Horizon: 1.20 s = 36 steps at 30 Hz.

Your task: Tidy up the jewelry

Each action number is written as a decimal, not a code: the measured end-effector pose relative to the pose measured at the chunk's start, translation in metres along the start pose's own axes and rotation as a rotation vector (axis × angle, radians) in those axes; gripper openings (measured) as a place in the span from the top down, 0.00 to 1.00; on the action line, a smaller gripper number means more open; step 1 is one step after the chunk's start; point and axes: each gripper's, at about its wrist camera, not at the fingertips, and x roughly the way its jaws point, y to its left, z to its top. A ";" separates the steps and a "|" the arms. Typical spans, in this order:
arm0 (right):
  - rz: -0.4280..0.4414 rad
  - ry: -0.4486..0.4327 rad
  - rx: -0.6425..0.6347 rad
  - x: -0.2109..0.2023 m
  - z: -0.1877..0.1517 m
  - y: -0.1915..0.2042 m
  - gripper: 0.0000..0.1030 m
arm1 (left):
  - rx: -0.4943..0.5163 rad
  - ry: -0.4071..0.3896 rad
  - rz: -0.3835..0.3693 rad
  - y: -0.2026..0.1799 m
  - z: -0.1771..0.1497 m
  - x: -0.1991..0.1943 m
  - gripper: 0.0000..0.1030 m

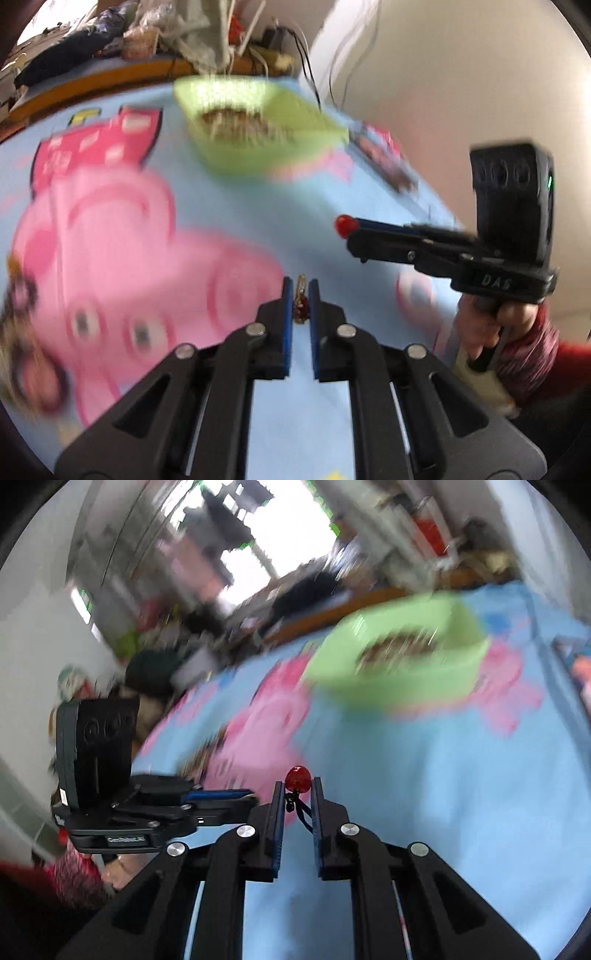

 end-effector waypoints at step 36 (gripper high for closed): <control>0.139 0.123 -0.040 0.096 0.040 0.050 1.00 | -0.326 -0.358 0.330 0.130 -0.060 -0.174 0.57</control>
